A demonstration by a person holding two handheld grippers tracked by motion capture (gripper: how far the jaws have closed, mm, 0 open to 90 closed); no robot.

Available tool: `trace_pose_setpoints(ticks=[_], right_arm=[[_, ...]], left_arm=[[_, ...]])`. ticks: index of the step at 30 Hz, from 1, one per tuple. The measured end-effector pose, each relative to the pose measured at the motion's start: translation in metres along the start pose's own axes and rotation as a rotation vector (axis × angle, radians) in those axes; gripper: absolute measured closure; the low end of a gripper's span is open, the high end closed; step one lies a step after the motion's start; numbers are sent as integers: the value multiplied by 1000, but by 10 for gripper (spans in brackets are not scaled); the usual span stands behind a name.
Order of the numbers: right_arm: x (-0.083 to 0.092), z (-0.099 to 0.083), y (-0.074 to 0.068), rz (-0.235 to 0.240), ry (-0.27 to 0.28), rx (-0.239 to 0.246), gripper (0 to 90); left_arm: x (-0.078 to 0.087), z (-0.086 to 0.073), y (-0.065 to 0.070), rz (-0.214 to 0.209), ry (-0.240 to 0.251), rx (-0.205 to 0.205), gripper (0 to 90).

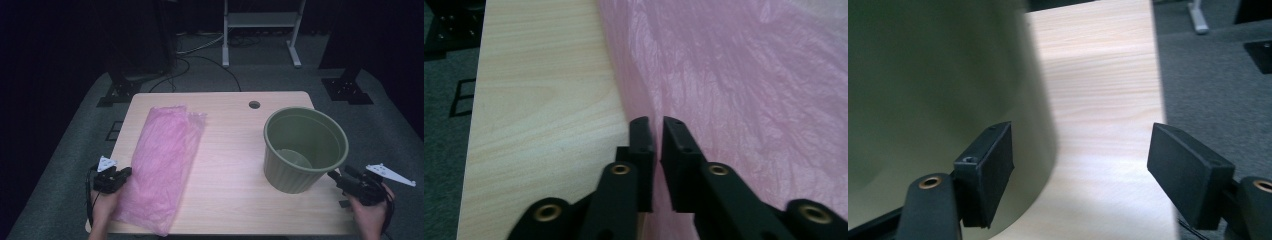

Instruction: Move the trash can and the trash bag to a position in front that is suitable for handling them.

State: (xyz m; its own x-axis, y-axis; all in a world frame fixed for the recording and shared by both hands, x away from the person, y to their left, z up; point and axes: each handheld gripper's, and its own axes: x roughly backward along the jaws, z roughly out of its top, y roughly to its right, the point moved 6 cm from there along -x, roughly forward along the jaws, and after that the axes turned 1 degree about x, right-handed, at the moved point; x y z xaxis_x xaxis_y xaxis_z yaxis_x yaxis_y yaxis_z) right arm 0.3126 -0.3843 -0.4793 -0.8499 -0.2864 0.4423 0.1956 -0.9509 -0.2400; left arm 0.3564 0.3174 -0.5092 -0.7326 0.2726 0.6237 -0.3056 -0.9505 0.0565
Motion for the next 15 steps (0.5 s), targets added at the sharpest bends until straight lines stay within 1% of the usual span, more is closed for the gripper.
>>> trace_pose_setpoints(ticks=[2, 3, 5, 7, 8, 10, 11, 12, 13, 15], right_arm=[[-7, 4, 9, -13, 5, -26, 269], [-13, 6, 14, -20, 3, -44, 269], [-21, 8, 18, -33, -6, -55, 269], [-31, 11, 20, -32, -12, -60, 269], [-34, 13, 19, -28, -14, -60, 269], [-41, 17, 15, -6, -12, -54, 270], [-44, 19, 13, -3, -13, -46, 316], [-49, 23, 8, 7, -15, -33, 322], [-49, 23, 8, 7, -15, -33, 322], [-54, 24, 2, 31, -21, -26, 321]], left_arm=[[4, 3, 1, 1, 22, 9, 746], [5, 5, 1, -1, 30, 13, 689], [10, 8, 1, -4, 55, 22, 619], [14, 11, 2, -9, 71, 20, 532], [15, 12, 3, -13, 81, 25, 508], [17, 13, 4, -24, 95, 24, 450], [17, 14, 5, -32, 100, 23, 434], [17, 14, 6, -34, 102, 18, 399], [17, 15, 7, -41, 104, 20, 399], [17, 16, 9, -53, 113, 23, 369]])
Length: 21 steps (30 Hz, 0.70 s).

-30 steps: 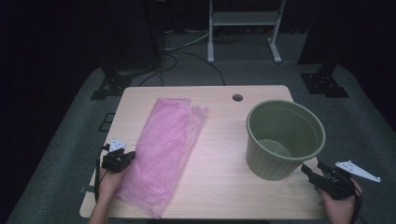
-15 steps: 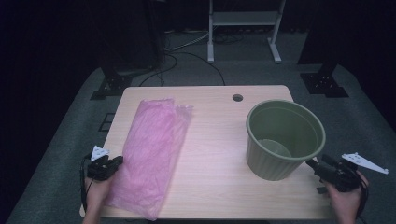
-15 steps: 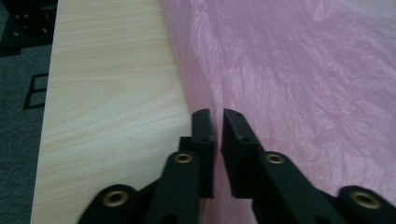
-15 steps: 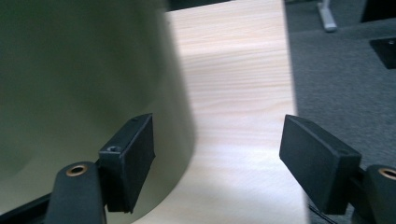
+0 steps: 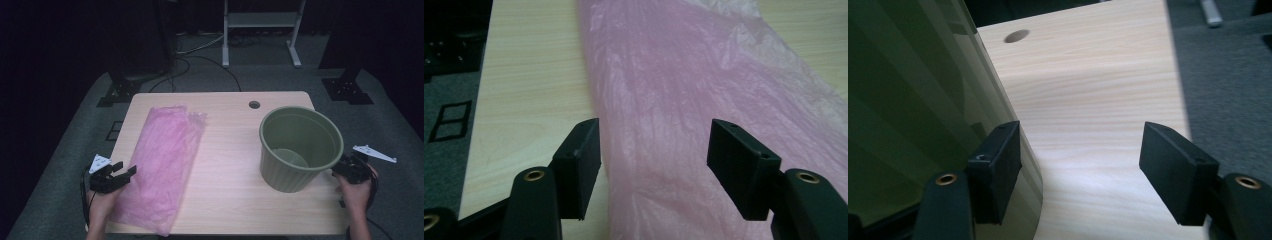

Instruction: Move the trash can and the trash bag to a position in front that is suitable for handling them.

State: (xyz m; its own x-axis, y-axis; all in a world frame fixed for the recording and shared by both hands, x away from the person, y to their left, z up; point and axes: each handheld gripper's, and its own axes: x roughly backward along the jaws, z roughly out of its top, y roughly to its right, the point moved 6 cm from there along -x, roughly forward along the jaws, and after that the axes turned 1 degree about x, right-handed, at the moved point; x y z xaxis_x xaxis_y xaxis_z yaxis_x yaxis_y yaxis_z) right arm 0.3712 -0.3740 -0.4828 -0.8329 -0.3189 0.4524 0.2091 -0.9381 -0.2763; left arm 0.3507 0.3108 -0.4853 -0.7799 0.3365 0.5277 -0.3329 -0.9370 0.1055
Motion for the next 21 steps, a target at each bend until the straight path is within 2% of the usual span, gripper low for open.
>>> trace_pose_setpoints(ticks=[7, 15, 18, 21], right_arm=[[-20, 3, -21, 60, -14, 23, 322], [-40, 4, -59, 129, -54, 93, 322], [-49, 3, -79, 168, -71, 116, 321], [-53, 3, -87, 182, -76, 125, 321]], left_arm=[[-5, 2, 6, -24, -2, -2, 294], [-8, 4, 13, -51, -2, -13, 286], [-10, 5, 17, -63, -6, -19, 281], [-14, 6, 22, -76, -13, -32, 276]])
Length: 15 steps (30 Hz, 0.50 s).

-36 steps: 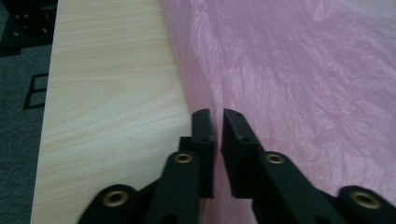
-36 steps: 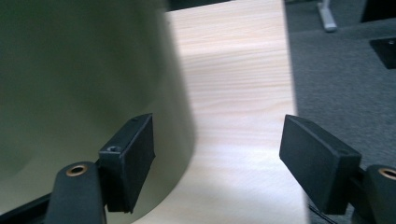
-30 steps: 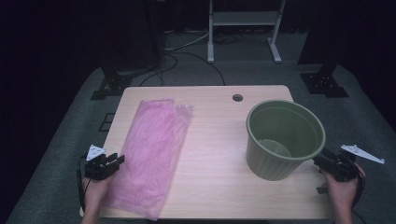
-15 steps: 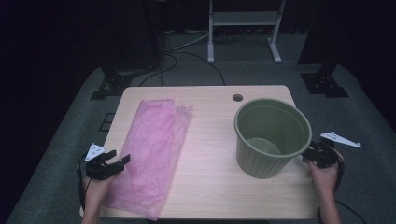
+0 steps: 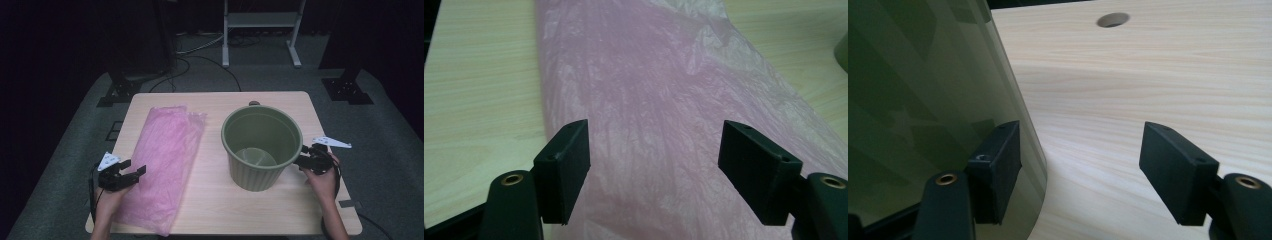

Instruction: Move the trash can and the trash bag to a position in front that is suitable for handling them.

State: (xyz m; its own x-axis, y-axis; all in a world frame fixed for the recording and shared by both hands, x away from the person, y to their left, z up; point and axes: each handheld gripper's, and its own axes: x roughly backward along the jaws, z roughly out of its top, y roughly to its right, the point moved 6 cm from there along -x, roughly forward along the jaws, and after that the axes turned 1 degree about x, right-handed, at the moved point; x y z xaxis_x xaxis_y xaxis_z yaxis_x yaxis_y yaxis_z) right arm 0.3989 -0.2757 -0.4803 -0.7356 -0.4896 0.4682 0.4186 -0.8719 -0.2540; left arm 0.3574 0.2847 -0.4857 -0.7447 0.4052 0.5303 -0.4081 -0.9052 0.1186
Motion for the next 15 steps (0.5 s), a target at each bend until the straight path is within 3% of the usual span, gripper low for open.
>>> trace_pose_setpoints(ticks=[8, 15], right_arm=[[-15, 3, -27, 40, -26, 51, 322], [-21, -1, -43, 74, -53, 90, 310]], left_arm=[[-14, 10, 11, -29, -21, -39, 249], [-40, 18, 24, -59, -67, -80, 199]])
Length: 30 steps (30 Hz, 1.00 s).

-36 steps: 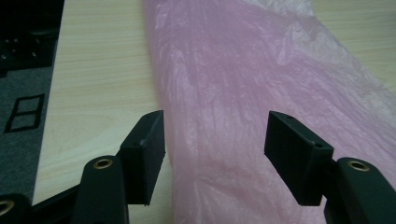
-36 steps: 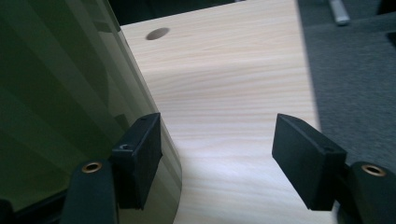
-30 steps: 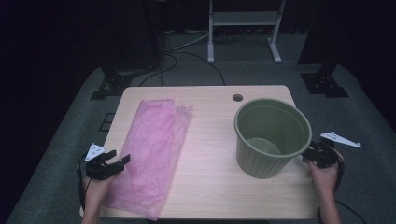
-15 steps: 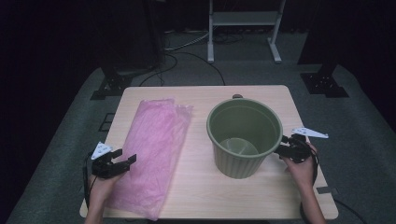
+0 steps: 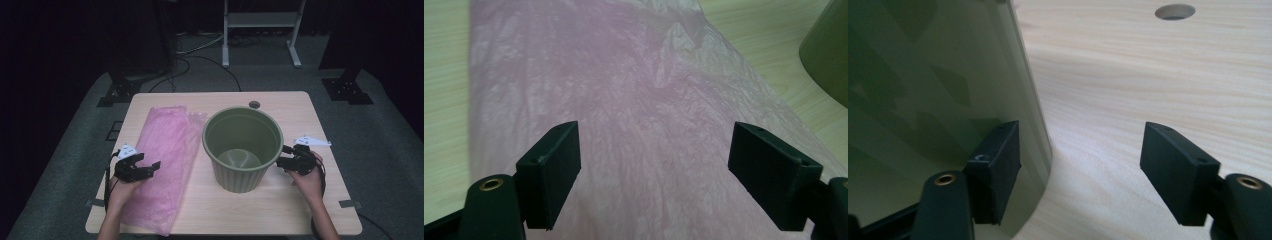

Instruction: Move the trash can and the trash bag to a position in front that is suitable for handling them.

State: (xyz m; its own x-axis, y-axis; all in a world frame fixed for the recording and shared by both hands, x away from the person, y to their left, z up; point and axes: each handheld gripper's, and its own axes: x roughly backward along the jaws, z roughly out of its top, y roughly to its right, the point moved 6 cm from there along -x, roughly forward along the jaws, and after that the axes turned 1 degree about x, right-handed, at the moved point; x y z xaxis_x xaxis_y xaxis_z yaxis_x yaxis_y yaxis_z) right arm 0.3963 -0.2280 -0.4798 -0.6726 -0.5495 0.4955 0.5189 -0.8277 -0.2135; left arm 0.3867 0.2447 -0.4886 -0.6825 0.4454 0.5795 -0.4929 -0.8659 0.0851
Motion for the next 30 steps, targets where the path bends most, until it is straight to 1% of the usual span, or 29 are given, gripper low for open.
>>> trace_pose_setpoints(ticks=[1, 3, 5, 9, 12, 14, 16, 17, 18, 19, 21, 22, 23, 26, 30], right_arm=[[0, -2, 1, 0, -8, 4, 297], [1, -6, 4, -4, -14, -3, 297], [3, -9, 7, -9, -17, -11, 297], [11, -16, 15, -20, -9, -23, 297], [21, -22, 21, -29, 3, -39, 297], [23, -23, 22, -31, 6, -42, 297], [26, -26, 24, -33, 9, -48, 297], [27, -27, 25, -35, 8, -49, 297], [28, -28, 25, -35, 8, -51, 298], [29, -29, 25, -35, 8, -51, 297], [31, -30, 25, -36, 10, -50, 297], [31, -31, 24, -34, 12, -47, 297], [32, -31, 23, -33, 10, -47, 297], [32, -33, 22, -31, 4, -43, 297], [32, -35, 20, -27, 0, -41, 297]], left_arm=[[-3, 0, 0, 0, -4, -4, 195], [-11, 1, 1, -2, -17, -6, 192], [-17, 1, 0, 4, -31, -8, 189], [-29, -1, -1, 18, -63, -11, 189], [-34, -4, -2, 41, -93, -36, 197], [-37, -8, -2, 44, -119, -43, 212], [-38, -10, -2, 56, -115, -68, 236], [-38, -10, -2, 60, -116, -67, 241], [-37, -9, -2, 61, -115, -67, 267], [-37, -10, -2, 59, -110, -67, 315], [-35, -11, -1, 49, -99, -77, 367], [-34, -11, -1, 45, -97, -80, 415], [-33, -12, -1, 41, -95, -81, 437], [-28, -14, -4, 26, -95, -91, 551], [-19, -18, -7, 10, -105, -101, 671]])
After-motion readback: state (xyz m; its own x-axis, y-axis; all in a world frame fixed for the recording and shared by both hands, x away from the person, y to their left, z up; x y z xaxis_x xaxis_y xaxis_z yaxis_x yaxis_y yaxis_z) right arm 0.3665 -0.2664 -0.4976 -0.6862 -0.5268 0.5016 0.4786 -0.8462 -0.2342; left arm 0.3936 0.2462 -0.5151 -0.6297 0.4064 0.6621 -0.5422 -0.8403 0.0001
